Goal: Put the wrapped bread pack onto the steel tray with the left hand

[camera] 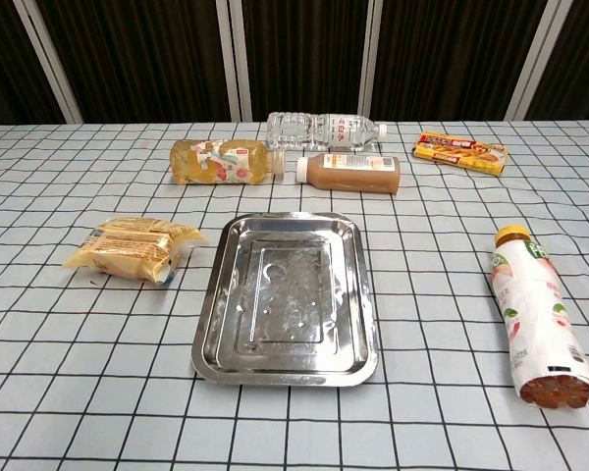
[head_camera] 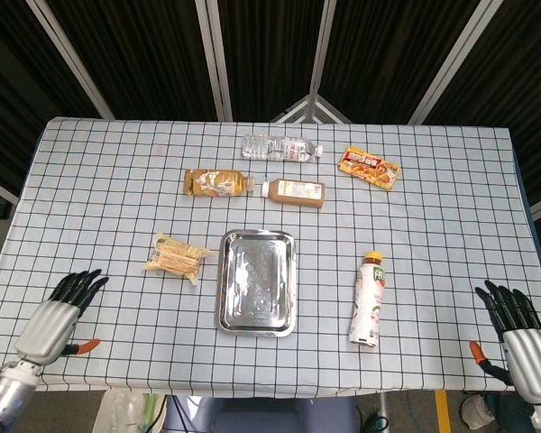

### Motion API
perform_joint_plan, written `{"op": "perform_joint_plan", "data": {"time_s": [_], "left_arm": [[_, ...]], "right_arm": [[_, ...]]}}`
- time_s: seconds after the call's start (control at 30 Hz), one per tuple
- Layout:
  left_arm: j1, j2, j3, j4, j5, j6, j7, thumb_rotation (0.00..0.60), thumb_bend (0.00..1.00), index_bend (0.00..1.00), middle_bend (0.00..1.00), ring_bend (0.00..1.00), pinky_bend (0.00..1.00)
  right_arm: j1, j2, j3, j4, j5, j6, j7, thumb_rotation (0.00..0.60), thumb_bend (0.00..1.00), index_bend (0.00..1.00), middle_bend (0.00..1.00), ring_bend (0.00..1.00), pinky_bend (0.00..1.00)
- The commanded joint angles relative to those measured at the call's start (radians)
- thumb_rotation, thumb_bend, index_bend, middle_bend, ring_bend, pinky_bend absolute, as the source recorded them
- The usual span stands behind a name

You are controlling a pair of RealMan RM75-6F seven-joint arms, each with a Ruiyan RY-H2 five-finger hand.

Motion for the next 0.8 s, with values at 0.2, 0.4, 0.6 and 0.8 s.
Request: {"op": "perform_joint_plan", "data": {"time_s": [0.2, 0.4, 0.6, 0.8], "left_arm": [[-0.194, -0.206, -0.172, 0.039, -0.271, -0.242, 0.243, 0.600, 0.19, 0.00, 0.00, 0.00, 0.04], [-0.265, -0.283, -0.214, 0.084, -0.377, -0.289, 0.330, 0.600, 0.20, 0.00, 0.00, 0.00, 0.04], [-0.325, -0.357, -0.236, 0.174, -0.469, -0.348, 0.341, 0.600, 0.23, 0.00, 0.03, 0.00, 0.04], [-0.366, -0.427, -0.236, 0.278, -0.492, -0.361, 0.327, 0.600, 0.28, 0.00, 0.09, 0.05, 0.08]], "right_arm": [[0.054, 0.006, 0.033, 0.022, 0.086, -0.105, 0.035, 0.600, 0.42, 0.00, 0.00, 0.00, 0.00], [0.063, 0.015, 0.044, 0.037, 0.122, -0.130, 0.066, 0.600, 0.42, 0.00, 0.00, 0.00, 0.00], [0.069, 0.018, 0.047, 0.042, 0.139, -0.147, 0.076, 0.600, 0.41, 0.00, 0.00, 0.00, 0.00], [0.074, 0.034, 0.038, 0.032, 0.128, -0.159, 0.105, 0.600, 0.41, 0.00, 0.00, 0.00, 0.00]]}}
